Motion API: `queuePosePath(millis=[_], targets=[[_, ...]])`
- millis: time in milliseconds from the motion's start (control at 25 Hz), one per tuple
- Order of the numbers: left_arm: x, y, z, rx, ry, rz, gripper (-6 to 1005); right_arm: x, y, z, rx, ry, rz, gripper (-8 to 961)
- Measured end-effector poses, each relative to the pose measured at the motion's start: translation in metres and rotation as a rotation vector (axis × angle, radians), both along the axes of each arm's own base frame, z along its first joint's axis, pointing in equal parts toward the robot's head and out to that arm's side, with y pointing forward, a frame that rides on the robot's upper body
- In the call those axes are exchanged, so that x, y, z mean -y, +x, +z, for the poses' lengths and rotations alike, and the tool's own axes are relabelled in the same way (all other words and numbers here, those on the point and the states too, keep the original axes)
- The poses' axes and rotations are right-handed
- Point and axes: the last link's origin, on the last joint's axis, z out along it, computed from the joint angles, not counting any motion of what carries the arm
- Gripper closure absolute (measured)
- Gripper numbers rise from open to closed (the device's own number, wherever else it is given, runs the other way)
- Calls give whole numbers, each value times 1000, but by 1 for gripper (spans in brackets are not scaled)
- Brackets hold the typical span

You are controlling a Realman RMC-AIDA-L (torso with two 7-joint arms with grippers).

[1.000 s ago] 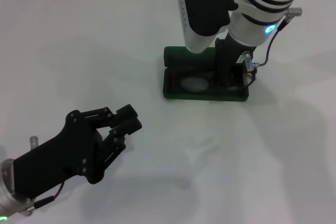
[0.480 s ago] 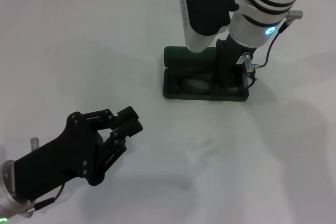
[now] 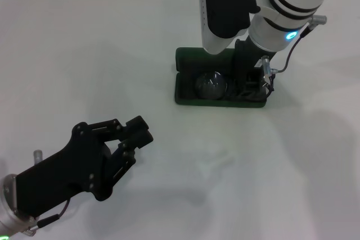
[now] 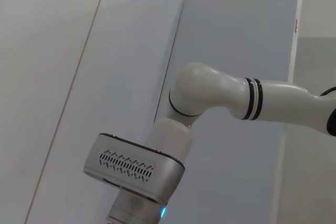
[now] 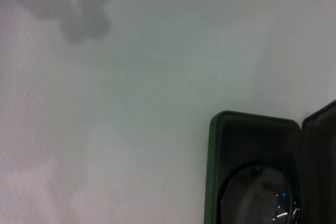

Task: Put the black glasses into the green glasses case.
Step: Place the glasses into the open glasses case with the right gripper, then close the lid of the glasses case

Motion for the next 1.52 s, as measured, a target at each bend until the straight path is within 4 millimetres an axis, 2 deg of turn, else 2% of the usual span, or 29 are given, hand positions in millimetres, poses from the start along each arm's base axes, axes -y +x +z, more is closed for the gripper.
queuePosePath(millis=[80,520,840,960,1120,1240,1360,1520], targets=[[0,0,0,0,0,1,839,0,-1,0,-9,1,8,585],[-1,0,0,2,-1,0,840,14,-13,6,-49,45,62,583],[-9,5,1,6,1,-18,841,34,-5,28,-128,126,61,589],[-19,7,5,8,20,-15,841,47,7,49,-265,177,-9,588],[-57,8,24,-24,35,18,842,67,38,83,-515,210,-158,587],[-99,19,43,-78,4,11,842,94,81,117,-767,174,-264,587],[-142,36,59,-155,-46,30,838,126,120,139,-935,114,-330,588],[-183,53,74,-301,-61,51,832,143,159,148,-1045,101,-452,588]])
